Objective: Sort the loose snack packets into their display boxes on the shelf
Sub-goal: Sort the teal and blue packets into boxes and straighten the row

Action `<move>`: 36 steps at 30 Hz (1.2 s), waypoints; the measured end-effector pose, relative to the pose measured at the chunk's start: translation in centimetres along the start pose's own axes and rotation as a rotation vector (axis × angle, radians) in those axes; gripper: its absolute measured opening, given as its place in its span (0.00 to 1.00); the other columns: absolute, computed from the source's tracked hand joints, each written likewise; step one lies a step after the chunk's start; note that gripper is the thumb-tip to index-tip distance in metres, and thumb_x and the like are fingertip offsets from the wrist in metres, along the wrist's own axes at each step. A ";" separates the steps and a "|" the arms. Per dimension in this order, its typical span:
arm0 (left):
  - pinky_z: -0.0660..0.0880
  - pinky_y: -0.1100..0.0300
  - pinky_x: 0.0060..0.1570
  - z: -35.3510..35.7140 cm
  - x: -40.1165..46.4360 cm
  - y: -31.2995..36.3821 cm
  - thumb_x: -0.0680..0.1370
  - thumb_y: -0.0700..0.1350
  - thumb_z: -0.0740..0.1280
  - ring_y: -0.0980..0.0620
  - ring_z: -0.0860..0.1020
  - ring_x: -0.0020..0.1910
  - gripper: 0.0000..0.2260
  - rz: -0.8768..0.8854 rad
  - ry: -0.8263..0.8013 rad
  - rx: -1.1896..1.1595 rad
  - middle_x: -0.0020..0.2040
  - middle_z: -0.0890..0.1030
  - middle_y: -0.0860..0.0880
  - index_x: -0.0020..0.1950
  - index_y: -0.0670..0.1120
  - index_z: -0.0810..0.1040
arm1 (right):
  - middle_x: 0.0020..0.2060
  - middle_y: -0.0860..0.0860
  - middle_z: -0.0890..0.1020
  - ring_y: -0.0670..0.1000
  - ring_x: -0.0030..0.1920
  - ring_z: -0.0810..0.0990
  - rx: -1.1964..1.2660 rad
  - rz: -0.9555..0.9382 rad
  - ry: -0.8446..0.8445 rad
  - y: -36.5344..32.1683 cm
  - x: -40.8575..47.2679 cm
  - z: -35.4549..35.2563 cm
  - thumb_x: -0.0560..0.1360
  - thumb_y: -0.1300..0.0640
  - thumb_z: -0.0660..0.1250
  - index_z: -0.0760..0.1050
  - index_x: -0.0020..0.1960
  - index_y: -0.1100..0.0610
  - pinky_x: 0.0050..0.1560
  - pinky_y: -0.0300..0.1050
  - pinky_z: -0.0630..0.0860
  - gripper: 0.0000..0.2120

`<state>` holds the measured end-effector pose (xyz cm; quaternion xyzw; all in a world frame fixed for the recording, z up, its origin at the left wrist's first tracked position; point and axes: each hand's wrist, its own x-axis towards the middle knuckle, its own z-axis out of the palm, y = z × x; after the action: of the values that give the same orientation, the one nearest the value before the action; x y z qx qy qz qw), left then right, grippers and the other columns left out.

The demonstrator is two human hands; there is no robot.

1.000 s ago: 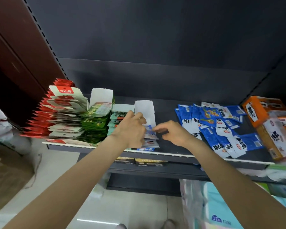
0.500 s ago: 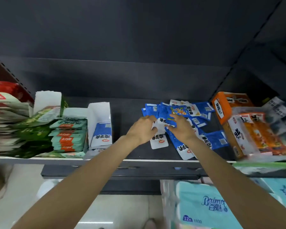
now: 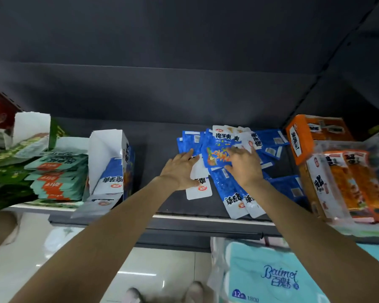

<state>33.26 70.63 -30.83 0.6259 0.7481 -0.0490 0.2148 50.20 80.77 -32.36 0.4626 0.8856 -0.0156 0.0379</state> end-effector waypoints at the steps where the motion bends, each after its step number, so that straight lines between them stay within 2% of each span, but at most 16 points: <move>1: 0.57 0.50 0.70 0.2 0.1 0.2 0.74 0.57 0.67 0.47 0.55 0.74 0.33 -0.027 0.055 -0.072 0.77 0.54 0.51 0.76 0.52 0.58 | 0.61 0.52 0.77 0.53 0.62 0.74 -0.031 -0.049 0.057 -0.6 -0.8 -0.1 0.76 0.52 0.65 0.70 0.66 0.55 0.71 0.52 0.59 0.20; 4: 0.69 0.60 0.56 0.1 0.0 1.7 0.76 0.56 0.65 0.48 0.75 0.57 0.16 -0.146 0.218 -0.610 0.55 0.78 0.48 0.56 0.45 0.75 | 0.50 0.52 0.82 0.54 0.53 0.79 0.033 -0.083 0.151 -2.2 -3.1 -1.4 0.77 0.53 0.60 0.75 0.60 0.54 0.56 0.47 0.72 0.14; 6: 0.75 0.68 0.40 -0.5 -0.4 2.6 0.78 0.50 0.65 0.54 0.80 0.40 0.11 -0.213 0.189 -1.072 0.44 0.80 0.48 0.50 0.42 0.76 | 0.55 0.51 0.82 0.55 0.56 0.78 0.139 -0.086 0.133 -2.7 -4.2 -1.8 0.77 0.54 0.61 0.73 0.64 0.53 0.56 0.48 0.72 0.16; 7: 0.77 0.68 0.39 -0.8 -0.9 2.7 0.79 0.45 0.65 0.55 0.81 0.36 0.06 -0.241 0.166 -1.209 0.44 0.81 0.47 0.49 0.42 0.77 | 0.57 0.50 0.81 0.55 0.58 0.77 0.187 -0.107 0.119 -2.9 -4.8 -1.8 0.77 0.53 0.62 0.72 0.66 0.52 0.57 0.48 0.72 0.18; 10: 0.79 0.54 0.52 -1.8 -2.0 1.8 0.78 0.36 0.65 0.49 0.82 0.41 0.03 -0.311 0.203 -1.250 0.49 0.82 0.43 0.48 0.41 0.77 | 0.64 0.49 0.75 0.52 0.66 0.72 0.525 -0.100 0.116 -3.5 -6.0 -1.9 0.74 0.53 0.68 0.74 0.65 0.53 0.63 0.47 0.69 0.19; 13: 0.79 0.61 0.46 -3.3 -4.6 0.4 0.78 0.35 0.63 0.51 0.80 0.42 0.05 -0.251 0.328 -1.299 0.48 0.81 0.45 0.53 0.41 0.73 | 0.61 0.47 0.67 0.46 0.68 0.63 1.118 0.214 0.043 -5.1 -6.6 -3.7 0.72 0.52 0.71 0.70 0.62 0.55 0.63 0.41 0.62 0.21; 16: 0.77 0.70 0.40 -4.7 -8.3 -1.7 0.79 0.36 0.63 0.54 0.81 0.41 0.07 -0.171 0.397 -1.370 0.48 0.81 0.46 0.56 0.41 0.71 | 0.59 0.53 0.75 0.52 0.59 0.76 1.681 0.483 -0.106 -7.4 -6.5 -5.6 0.74 0.54 0.70 0.64 0.67 0.55 0.61 0.50 0.73 0.25; 18: 0.78 0.67 0.43 -5.4 -10.4 -3.6 0.79 0.38 0.64 0.55 0.81 0.38 0.07 -0.152 0.415 -1.327 0.50 0.81 0.45 0.56 0.42 0.71 | 0.49 0.54 0.81 0.53 0.49 0.81 1.895 0.475 -0.135 -9.4 -6.5 -7.1 0.75 0.61 0.68 0.72 0.57 0.59 0.58 0.51 0.77 0.12; 20: 0.75 0.63 0.47 -6.0 -12.0 -5.7 0.78 0.41 0.66 0.53 0.80 0.39 0.08 -0.169 0.502 -1.031 0.48 0.81 0.46 0.56 0.42 0.72 | 0.42 0.53 0.82 0.52 0.45 0.81 1.853 0.411 -0.078 -11.9 -6.6 -8.7 0.74 0.64 0.68 0.77 0.47 0.58 0.48 0.45 0.81 0.03; 22: 0.67 0.64 0.48 -6.4 -13.7 -7.8 0.77 0.43 0.68 0.48 0.76 0.48 0.13 -0.187 0.664 -0.610 0.50 0.78 0.46 0.58 0.40 0.72 | 0.39 0.52 0.81 0.48 0.39 0.81 1.744 0.321 0.023 -14.3 -6.5 -10.1 0.74 0.64 0.69 0.77 0.44 0.56 0.35 0.37 0.79 0.04; 24: 0.67 0.57 0.52 -6.9 -15.5 -10.0 0.74 0.44 0.71 0.44 0.72 0.52 0.17 -0.197 0.807 -0.256 0.53 0.75 0.43 0.60 0.40 0.73 | 0.38 0.51 0.81 0.48 0.37 0.81 1.601 0.202 0.141 -16.6 -6.1 -11.3 0.73 0.64 0.69 0.76 0.42 0.55 0.34 0.38 0.78 0.06; 26: 0.70 0.51 0.48 -7.1 -16.8 -12.4 0.71 0.45 0.74 0.42 0.72 0.49 0.20 -0.235 0.875 0.000 0.51 0.75 0.43 0.60 0.41 0.74 | 0.36 0.49 0.80 0.51 0.38 0.79 1.346 0.079 0.255 -18.7 -5.7 -12.1 0.73 0.62 0.69 0.76 0.43 0.56 0.37 0.39 0.76 0.03; 28: 0.70 0.49 0.48 -7.3 -17.7 -14.6 0.72 0.47 0.72 0.41 0.73 0.53 0.19 -0.253 0.787 0.082 0.55 0.76 0.44 0.60 0.43 0.74 | 0.35 0.49 0.77 0.51 0.36 0.74 1.047 0.009 0.351 -20.5 -5.6 -12.6 0.75 0.59 0.68 0.74 0.46 0.59 0.35 0.41 0.70 0.04; 32: 0.63 0.53 0.61 -7.1 -18.3 -17.9 0.79 0.55 0.59 0.46 0.69 0.63 0.17 -0.165 0.595 0.139 0.62 0.75 0.49 0.64 0.49 0.73 | 0.33 0.55 0.76 0.57 0.34 0.73 0.576 -0.111 0.501 -23.9 -5.7 -12.9 0.77 0.55 0.65 0.71 0.42 0.57 0.32 0.48 0.66 0.07; 35: 0.62 0.53 0.61 -7.6 -18.3 -18.9 0.81 0.56 0.54 0.48 0.70 0.63 0.17 -0.112 0.562 0.116 0.60 0.77 0.50 0.63 0.50 0.74 | 0.40 0.52 0.79 0.56 0.39 0.79 0.191 -0.276 0.341 -26.3 -5.8 -11.6 0.75 0.62 0.64 0.75 0.46 0.56 0.32 0.44 0.67 0.02; 36: 0.62 0.53 0.60 -7.8 -18.2 -19.1 0.81 0.55 0.53 0.48 0.70 0.62 0.17 -0.103 0.554 0.107 0.60 0.77 0.50 0.63 0.50 0.74 | 0.42 0.52 0.79 0.55 0.42 0.79 0.089 -0.315 0.250 -27.0 -5.9 -11.1 0.75 0.64 0.63 0.75 0.49 0.55 0.33 0.44 0.68 0.06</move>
<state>15.25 52.57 -20.54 0.5870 0.8055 0.0736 -0.0341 30.84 61.24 -21.04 0.3180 0.9433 -0.0028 -0.0955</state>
